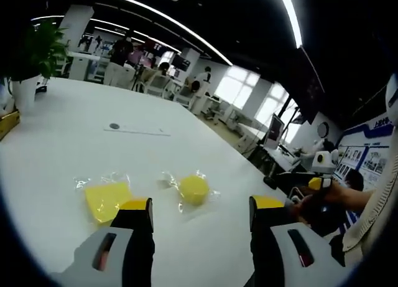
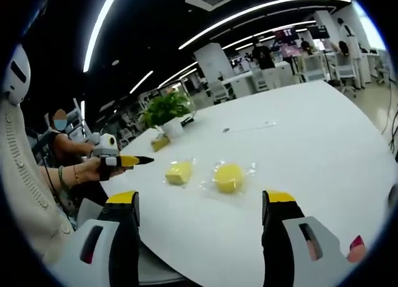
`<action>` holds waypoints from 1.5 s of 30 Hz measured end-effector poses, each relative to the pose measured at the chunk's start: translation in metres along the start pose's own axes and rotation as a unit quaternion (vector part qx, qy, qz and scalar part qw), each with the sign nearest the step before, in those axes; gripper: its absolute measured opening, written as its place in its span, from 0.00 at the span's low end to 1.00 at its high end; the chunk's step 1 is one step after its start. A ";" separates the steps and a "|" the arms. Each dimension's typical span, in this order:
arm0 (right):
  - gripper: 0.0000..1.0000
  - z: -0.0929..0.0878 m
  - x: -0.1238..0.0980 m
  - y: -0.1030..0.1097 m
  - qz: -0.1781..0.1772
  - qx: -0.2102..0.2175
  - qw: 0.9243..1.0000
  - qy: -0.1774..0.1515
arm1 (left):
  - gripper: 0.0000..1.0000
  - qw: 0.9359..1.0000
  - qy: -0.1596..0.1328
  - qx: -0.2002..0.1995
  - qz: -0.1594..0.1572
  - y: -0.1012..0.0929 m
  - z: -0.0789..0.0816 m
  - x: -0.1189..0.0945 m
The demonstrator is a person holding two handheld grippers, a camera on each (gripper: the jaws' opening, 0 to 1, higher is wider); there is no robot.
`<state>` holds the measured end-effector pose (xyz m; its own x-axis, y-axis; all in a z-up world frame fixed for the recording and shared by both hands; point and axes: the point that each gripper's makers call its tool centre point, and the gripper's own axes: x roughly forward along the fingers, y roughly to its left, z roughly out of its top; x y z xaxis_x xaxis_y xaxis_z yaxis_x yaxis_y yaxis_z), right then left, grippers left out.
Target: Compare the silicone blocks by pressing each to a similar depth, holding the contact briefly, and releasing to observe deformation and rebound differences across the visible hardness samples.
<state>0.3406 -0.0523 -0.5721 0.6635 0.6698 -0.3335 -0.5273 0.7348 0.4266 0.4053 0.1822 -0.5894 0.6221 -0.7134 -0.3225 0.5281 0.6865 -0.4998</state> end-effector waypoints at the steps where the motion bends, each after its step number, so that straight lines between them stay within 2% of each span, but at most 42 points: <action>1: 0.75 -0.001 0.001 -0.001 -0.001 0.001 1.000 0.002 | 0.62 1.000 0.001 -0.003 -0.001 0.002 0.000 0.003; 8: 0.74 -0.006 0.005 -0.007 -0.008 0.011 1.000 0.014 | 0.59 0.999 0.011 -0.033 -0.007 0.016 -0.002 0.030; 14: 0.74 -0.009 0.010 -0.012 -0.010 0.017 1.000 0.021 | 0.59 0.999 0.032 -0.036 -0.007 0.024 -0.010 0.053; 21: 0.74 -0.013 0.013 -0.018 -0.011 0.023 0.999 0.026 | 0.59 0.998 0.046 -0.041 -0.006 0.032 -0.016 0.070; 35: 0.77 -0.010 0.012 -0.022 -0.007 0.019 1.000 0.022 | 0.61 0.996 0.057 -0.062 -0.004 0.042 -0.021 0.103; 40: 0.77 -0.008 0.011 -0.022 -0.008 0.012 1.000 0.025 | 0.59 0.994 0.051 -0.094 -0.007 0.045 -0.019 0.122; 45: 0.77 -0.008 0.010 -0.025 -0.011 0.010 0.999 0.029 | 0.57 0.994 0.060 -0.097 -0.001 0.052 -0.023 0.136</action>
<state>0.3565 -0.0630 -0.5930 0.6423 0.6597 -0.3903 -0.5019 0.7468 0.4363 0.5040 0.1177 -0.6773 0.5420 -0.7341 -0.4091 0.4010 0.6537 -0.6418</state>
